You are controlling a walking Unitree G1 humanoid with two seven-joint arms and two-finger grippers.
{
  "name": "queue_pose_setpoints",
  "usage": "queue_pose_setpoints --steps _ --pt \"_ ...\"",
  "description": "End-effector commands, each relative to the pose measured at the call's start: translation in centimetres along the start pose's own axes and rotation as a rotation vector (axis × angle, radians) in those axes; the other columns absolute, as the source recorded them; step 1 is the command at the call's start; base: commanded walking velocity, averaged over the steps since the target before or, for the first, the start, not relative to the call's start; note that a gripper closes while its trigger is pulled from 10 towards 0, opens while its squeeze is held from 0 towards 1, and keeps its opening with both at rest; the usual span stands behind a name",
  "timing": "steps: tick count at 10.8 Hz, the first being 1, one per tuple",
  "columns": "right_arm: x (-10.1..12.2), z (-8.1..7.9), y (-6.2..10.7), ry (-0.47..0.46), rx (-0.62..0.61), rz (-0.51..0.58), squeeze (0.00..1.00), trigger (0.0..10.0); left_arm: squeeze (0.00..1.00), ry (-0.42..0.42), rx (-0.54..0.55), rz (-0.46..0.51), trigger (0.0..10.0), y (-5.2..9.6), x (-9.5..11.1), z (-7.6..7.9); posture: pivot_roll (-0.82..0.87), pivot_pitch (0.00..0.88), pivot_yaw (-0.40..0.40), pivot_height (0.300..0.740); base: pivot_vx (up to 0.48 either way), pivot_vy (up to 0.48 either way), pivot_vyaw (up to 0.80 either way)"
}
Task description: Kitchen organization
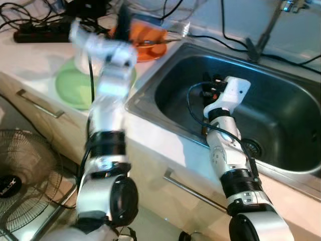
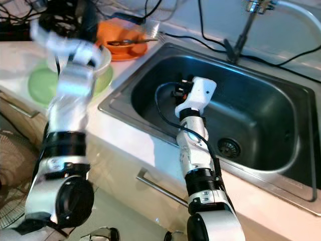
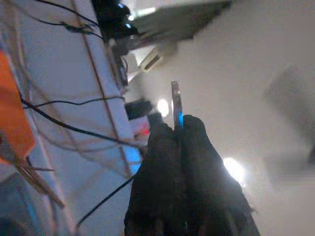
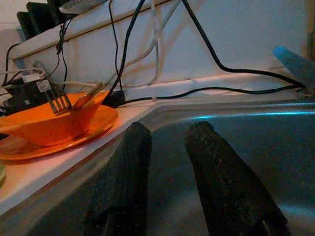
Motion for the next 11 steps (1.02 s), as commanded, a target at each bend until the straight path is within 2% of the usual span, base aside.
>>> queue_pose_setpoints --steps 1,2,3,5,7,10,11 --pt "-0.6 0.1 0.4 -0.018 -0.005 -0.024 0.0 10.0 0.0 0.136 0.029 -0.002 10.0 1.1 -1.2 -1.8 0.06 0.075 -0.011 0.74 0.0 0.0 0.0" --pt "-0.6 0.1 0.4 -0.026 -0.005 -0.026 0.0 10.0 0.0 0.144 0.041 0.002 10.0 1.3 -1.0 -2.3 0.05 0.072 -0.012 0.74 0.0 0.0 0.0" --pt "-0.6 -0.1 0.4 -0.069 0.005 -0.026 1.0 10.0 0.0 0.165 0.064 -0.009 10.0 2.1 -0.7 -3.5 0.06 0.07 -0.012 0.74 0.0 0.0 0.0" --pt "-0.6 -0.2 0.4 -0.12 0.001 -0.036 1.0 10.0 0.0 0.167 0.074 -0.027 10.0 2.2 -0.7 -3.8 0.06 0.072 -0.013 0.74 0.0 0.0 0.0" --pt "0.2 -0.4 0.0 -0.238 0.005 -0.03 1.0 10.0 0.0 0.118 0.078 -0.061 10.0 2.2 -1.3 -3.8 0.06 0.076 -0.013 0.74 0.0 0.0 0.0" --pt "0.6 -0.4 -0.2 -0.488 0.008 -0.048 1.0 10.0 0.0 0.076 0.076 -0.097 10.0 2.0 -2.3 -3.6 0.06 0.081 -0.009 0.74 0.0 0.0 0.0" --pt "0.9 -1.0 -0.2 -0.605 0.071 -0.052 0.0 10.0 0.0 0.071 0.074 -0.098 10.0 2.0 -2.4 -3.6 0.05 0.081 -0.005 0.74 0.0 0.0 0.0"
Point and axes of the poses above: a point about 5 cm out from each wrist's last joint towards the gripper, its own y axis pointing back from the gripper into the wrist, its own x axis along the axis of the wrist's last joint, z = x × y, the point moved 3 cm from there along -y, pointing out of the wrist towards the gripper, and after that the axes turned 14 degrees about y, right-handed, at the moved point
